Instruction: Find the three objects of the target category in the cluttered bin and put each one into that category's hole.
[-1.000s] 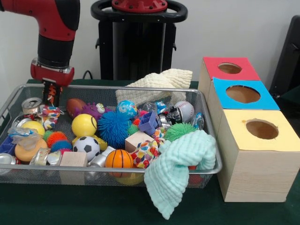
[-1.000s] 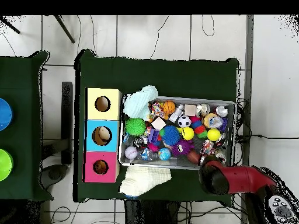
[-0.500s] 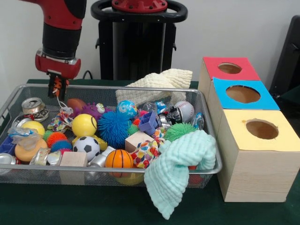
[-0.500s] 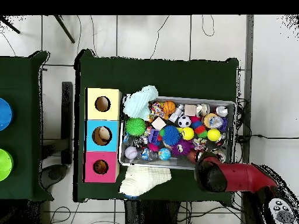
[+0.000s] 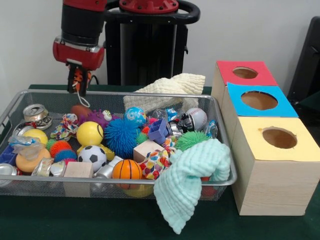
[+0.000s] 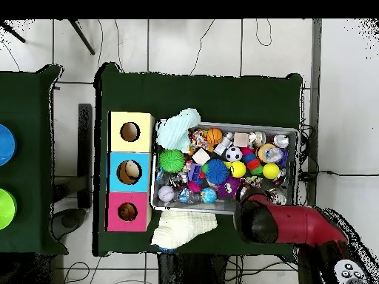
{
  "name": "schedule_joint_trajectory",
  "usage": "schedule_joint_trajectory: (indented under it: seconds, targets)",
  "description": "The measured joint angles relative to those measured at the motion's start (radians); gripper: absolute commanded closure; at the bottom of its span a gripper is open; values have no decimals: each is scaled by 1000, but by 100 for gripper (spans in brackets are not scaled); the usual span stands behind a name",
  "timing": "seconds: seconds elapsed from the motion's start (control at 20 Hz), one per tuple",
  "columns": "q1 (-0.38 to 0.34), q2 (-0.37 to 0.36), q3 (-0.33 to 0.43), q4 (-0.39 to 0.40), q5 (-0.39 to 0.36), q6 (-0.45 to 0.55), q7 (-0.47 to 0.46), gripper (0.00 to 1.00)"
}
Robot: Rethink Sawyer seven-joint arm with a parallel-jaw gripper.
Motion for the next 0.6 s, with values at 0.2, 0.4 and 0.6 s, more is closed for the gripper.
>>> schedule_joint_trajectory:
  seconds: [0.2,0.4,0.6]
  targets:
    - [32,-40,0,27,51,12,0,100]
    - [80,-82,0,58,112,29,0,100]
    - [129,-109,-1,79,161,42,0,100]
